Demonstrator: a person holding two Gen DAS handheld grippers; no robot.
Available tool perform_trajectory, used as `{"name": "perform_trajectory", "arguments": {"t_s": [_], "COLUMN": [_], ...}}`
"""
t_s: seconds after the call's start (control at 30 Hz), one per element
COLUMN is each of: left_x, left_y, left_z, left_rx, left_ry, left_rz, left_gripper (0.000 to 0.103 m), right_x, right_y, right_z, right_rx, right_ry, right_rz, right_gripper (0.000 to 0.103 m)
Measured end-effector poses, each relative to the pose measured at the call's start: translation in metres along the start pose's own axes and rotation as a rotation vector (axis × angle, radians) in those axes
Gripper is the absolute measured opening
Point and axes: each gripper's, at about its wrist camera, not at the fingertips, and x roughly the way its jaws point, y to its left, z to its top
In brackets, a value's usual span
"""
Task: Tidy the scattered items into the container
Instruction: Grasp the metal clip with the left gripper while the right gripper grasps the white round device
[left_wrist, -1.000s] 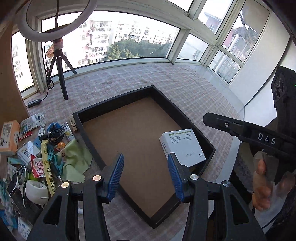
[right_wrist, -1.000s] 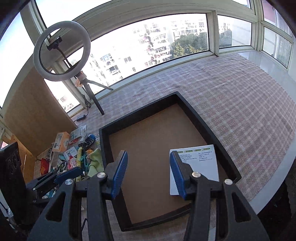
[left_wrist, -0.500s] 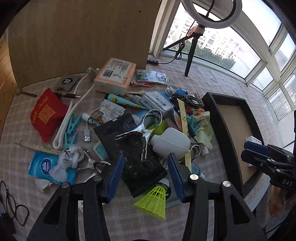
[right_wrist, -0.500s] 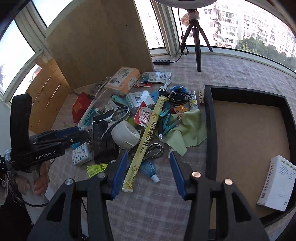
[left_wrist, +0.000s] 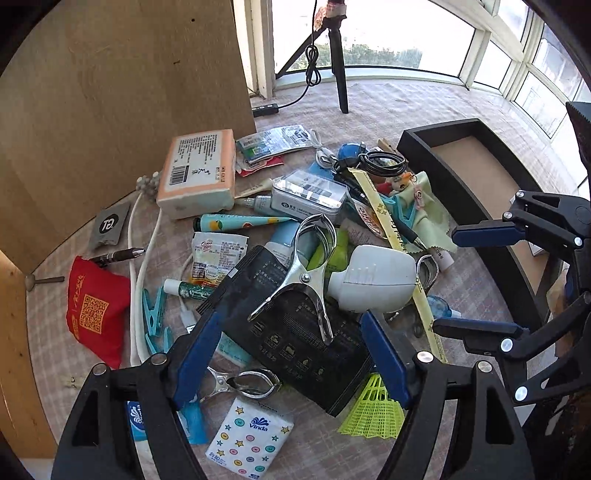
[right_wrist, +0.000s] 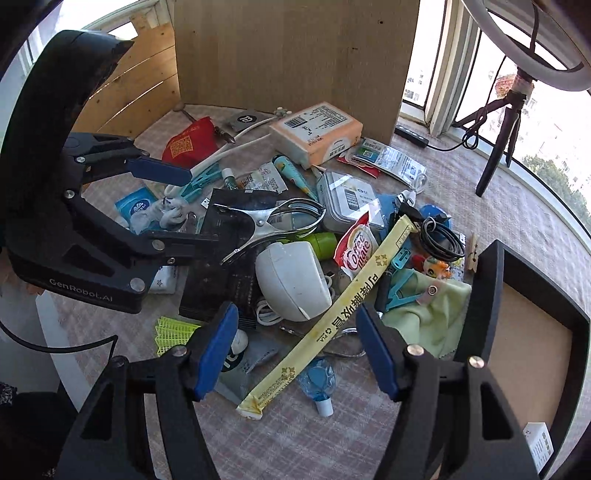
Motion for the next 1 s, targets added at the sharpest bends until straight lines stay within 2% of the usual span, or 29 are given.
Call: {"name": "perform_trajectory", "arguments": {"t_s": [0.13,0.33,0.37,0.4,0.43,0.57,0.63,0.7,0.77,0.9,0.97,1.0], "left_x": [0.02,0.041,0.043,0.046,0.049,0.061,0.062,0.064,0.064,0.068,0.072,0.072], "left_y": [-0.001,0.004,0.006,0.007,0.007,0.005,0.008,0.011,0.009,0.003,0.005,0.006], "left_z": [0.014,0.031,0.033,0.036,0.037,0.038,0.039,0.039,0.04,0.042,0.044,0.045], "left_rx": [0.031,0.027,0.019,0.018,0.023,0.049,0.037,0.025,0.03,0.052,0.032,0.022], "left_ry": [0.043,0.064,0.065,0.071,0.079,0.113,0.115,0.114,0.112,0.122,0.13,0.128], "left_rz": [-0.019,-0.046,-0.058,-0.061,-0.06,-0.071,-0.089,-0.087,-0.084,-0.067,-0.068,-0.073], "left_gripper": [0.076,0.073,0.07,0.062,0.059,0.057,0.055,0.048,0.042,0.041,0.041,0.035], "right_x": [0.017,0.033,0.036,0.039,0.041,0.05,0.053,0.054,0.054,0.056,0.056,0.056], "right_y": [0.003,0.002,0.002,0.002,0.001,-0.003,-0.007,-0.012,-0.015,-0.014,-0.013,-0.013], "right_z": [0.004,0.005,0.006,0.006,0.006,0.005,0.003,0.003,0.002,0.004,0.004,0.004], "right_rx": [-0.032,-0.03,-0.024,-0.019,-0.016,0.004,0.027,0.051,0.072,0.074,0.07,0.071], "right_ry": [0.016,0.015,0.017,0.019,0.022,0.038,0.04,0.04,0.034,0.033,0.031,0.029], "right_rz": [0.013,0.057,0.063,0.066,0.072,0.091,0.1,0.113,0.127,0.119,0.111,0.108], "right_gripper": [0.066,0.066,0.066,0.066,0.066,0.065,0.061,0.058,0.057,0.057,0.057,0.057]}}
